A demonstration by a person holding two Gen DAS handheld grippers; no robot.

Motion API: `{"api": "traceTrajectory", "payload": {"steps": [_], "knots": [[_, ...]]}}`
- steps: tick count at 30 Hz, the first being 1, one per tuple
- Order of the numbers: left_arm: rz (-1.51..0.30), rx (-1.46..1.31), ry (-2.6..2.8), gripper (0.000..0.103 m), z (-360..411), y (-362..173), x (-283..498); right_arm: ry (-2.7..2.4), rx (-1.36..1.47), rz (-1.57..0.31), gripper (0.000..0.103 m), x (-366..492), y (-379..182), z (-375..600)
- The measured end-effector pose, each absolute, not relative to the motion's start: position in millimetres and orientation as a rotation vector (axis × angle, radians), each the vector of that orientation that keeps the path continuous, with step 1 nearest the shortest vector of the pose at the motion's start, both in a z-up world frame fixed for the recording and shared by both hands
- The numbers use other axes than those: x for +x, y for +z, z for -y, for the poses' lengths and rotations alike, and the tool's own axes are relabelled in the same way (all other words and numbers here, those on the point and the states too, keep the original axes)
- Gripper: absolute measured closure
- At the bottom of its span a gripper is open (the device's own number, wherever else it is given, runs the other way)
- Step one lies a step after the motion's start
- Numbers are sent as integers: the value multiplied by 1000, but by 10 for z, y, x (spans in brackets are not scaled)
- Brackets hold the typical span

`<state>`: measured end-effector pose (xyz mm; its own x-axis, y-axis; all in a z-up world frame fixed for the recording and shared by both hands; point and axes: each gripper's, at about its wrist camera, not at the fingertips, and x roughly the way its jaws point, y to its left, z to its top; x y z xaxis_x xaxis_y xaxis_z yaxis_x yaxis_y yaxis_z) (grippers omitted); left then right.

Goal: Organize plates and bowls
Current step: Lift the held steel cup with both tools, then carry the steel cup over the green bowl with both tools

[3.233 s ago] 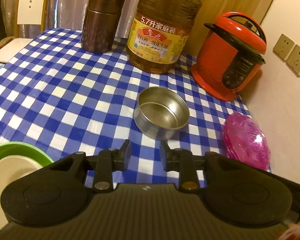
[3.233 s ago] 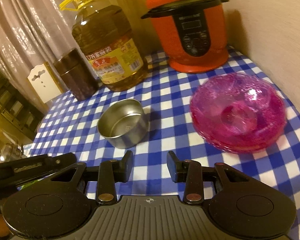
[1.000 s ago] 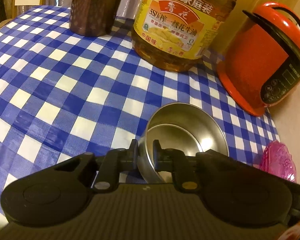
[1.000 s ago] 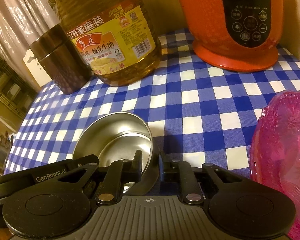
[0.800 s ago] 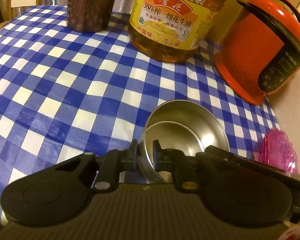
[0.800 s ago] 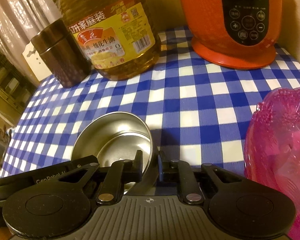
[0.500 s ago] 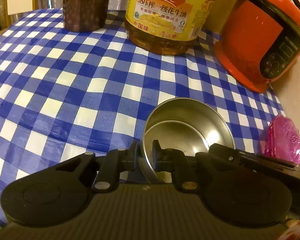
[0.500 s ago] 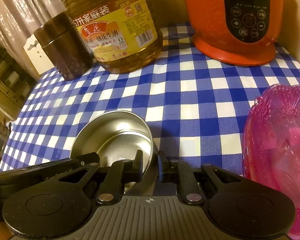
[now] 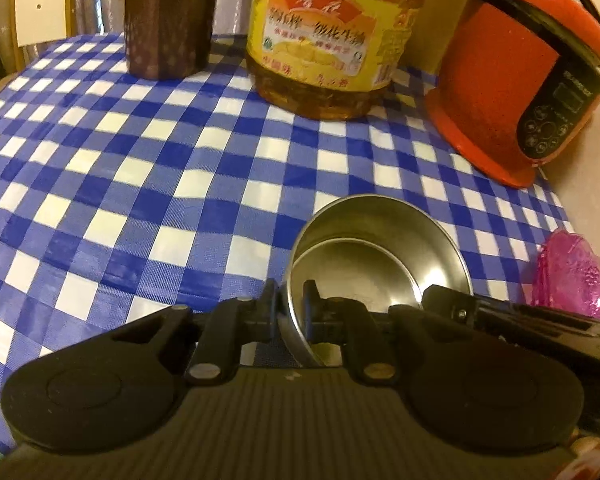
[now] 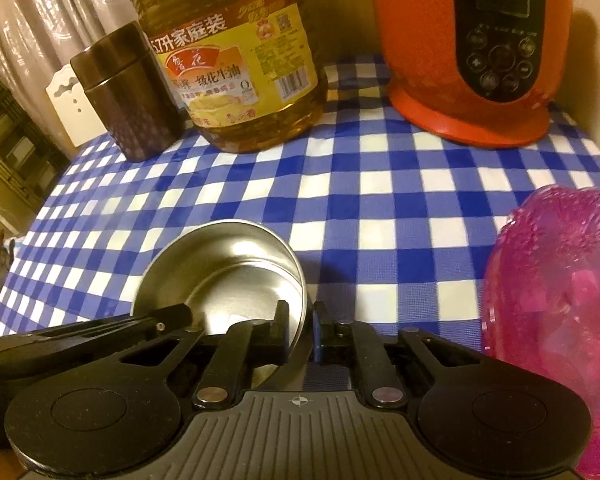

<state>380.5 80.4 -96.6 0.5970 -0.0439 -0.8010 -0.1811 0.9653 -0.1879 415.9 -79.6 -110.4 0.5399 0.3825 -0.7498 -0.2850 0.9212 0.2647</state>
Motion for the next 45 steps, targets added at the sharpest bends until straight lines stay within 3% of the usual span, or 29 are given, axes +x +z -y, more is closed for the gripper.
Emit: {"api": "traceTrajectory", "payload": {"steps": [12, 27, 45], "knots": [[-838, -273, 34, 93, -585, -529, 3441, 355, 148, -844, 97, 3741, -740, 1095], [-789, -249, -8, 94, -228, 67, 2207, 328, 194, -745, 98, 2403, -149, 1480], [-761, -264, 93, 94, -677, 448, 852, 462, 151, -748, 98, 1250, 142, 1052]]}}
